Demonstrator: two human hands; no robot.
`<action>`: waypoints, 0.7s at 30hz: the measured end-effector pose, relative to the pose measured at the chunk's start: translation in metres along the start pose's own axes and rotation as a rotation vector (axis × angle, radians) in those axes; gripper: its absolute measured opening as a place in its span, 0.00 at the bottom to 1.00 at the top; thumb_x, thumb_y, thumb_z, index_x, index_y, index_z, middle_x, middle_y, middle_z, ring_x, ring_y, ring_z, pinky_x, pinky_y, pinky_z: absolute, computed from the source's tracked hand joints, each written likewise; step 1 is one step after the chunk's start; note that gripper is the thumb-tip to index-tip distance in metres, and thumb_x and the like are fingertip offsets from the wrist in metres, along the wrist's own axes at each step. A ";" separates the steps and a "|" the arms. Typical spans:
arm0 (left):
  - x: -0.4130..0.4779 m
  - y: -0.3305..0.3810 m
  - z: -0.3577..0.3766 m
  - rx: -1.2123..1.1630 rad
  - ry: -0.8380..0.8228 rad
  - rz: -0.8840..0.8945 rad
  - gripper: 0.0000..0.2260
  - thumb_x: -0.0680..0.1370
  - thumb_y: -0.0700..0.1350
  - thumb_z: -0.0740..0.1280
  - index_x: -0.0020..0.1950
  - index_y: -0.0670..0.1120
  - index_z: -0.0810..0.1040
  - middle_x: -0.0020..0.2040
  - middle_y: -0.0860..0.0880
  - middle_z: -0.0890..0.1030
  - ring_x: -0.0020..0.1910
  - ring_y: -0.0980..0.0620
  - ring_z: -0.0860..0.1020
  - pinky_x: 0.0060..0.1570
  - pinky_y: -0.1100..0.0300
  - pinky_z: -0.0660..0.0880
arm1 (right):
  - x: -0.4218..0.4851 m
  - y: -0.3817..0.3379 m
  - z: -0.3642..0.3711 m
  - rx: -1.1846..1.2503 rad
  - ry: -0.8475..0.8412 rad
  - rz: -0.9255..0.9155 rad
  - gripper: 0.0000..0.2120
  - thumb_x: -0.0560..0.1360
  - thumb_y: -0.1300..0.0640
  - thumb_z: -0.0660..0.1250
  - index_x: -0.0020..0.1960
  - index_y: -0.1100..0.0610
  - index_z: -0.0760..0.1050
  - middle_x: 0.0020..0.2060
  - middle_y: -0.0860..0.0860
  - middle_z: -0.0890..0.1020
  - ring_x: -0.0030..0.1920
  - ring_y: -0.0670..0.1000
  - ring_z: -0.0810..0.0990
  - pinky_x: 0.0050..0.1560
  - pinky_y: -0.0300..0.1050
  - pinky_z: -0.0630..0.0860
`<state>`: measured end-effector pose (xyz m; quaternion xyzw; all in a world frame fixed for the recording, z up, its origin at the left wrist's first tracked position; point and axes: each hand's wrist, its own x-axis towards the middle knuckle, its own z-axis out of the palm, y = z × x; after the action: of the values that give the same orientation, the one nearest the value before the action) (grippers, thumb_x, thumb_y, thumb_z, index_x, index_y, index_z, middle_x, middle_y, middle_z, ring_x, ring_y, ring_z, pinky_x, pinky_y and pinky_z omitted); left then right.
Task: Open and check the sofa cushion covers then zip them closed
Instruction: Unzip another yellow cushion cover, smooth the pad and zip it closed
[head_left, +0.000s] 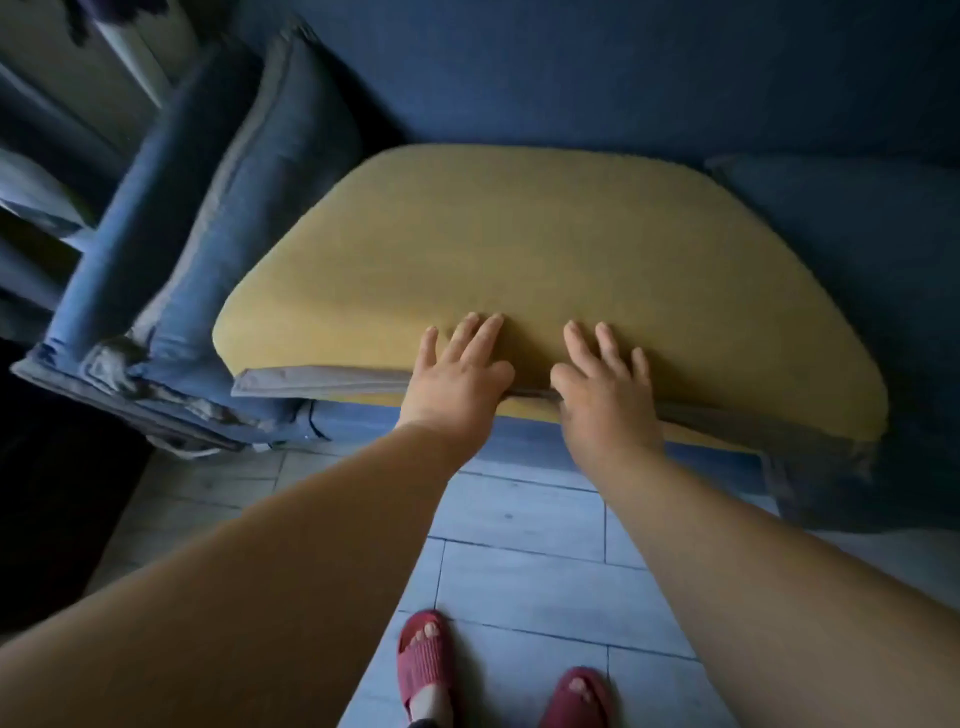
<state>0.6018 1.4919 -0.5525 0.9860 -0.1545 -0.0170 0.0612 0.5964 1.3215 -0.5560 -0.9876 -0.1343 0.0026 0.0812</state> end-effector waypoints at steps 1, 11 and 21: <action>0.004 0.001 -0.032 0.005 0.039 0.009 0.04 0.81 0.43 0.60 0.50 0.50 0.74 0.79 0.46 0.53 0.78 0.47 0.48 0.73 0.42 0.45 | 0.007 -0.003 -0.032 -0.013 0.018 -0.010 0.06 0.74 0.66 0.66 0.48 0.56 0.75 0.75 0.55 0.65 0.75 0.63 0.60 0.70 0.68 0.56; 0.049 0.020 -0.317 0.089 0.347 0.070 0.15 0.82 0.43 0.54 0.67 0.48 0.71 0.77 0.50 0.62 0.74 0.48 0.61 0.73 0.48 0.51 | 0.056 -0.037 -0.319 -0.100 0.357 0.003 0.12 0.83 0.55 0.54 0.63 0.54 0.72 0.58 0.50 0.81 0.60 0.54 0.76 0.74 0.51 0.52; 0.093 0.014 -0.331 -0.081 0.289 -0.046 0.06 0.83 0.48 0.51 0.55 0.50 0.66 0.58 0.50 0.79 0.63 0.48 0.73 0.69 0.49 0.54 | 0.102 -0.036 -0.333 -0.075 0.244 0.095 0.19 0.85 0.52 0.50 0.75 0.50 0.59 0.75 0.50 0.66 0.76 0.54 0.59 0.75 0.57 0.52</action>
<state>0.7038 1.4888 -0.2234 0.9781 -0.1206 0.1175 0.1221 0.6942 1.3294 -0.2198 -0.9882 -0.0765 -0.1189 0.0598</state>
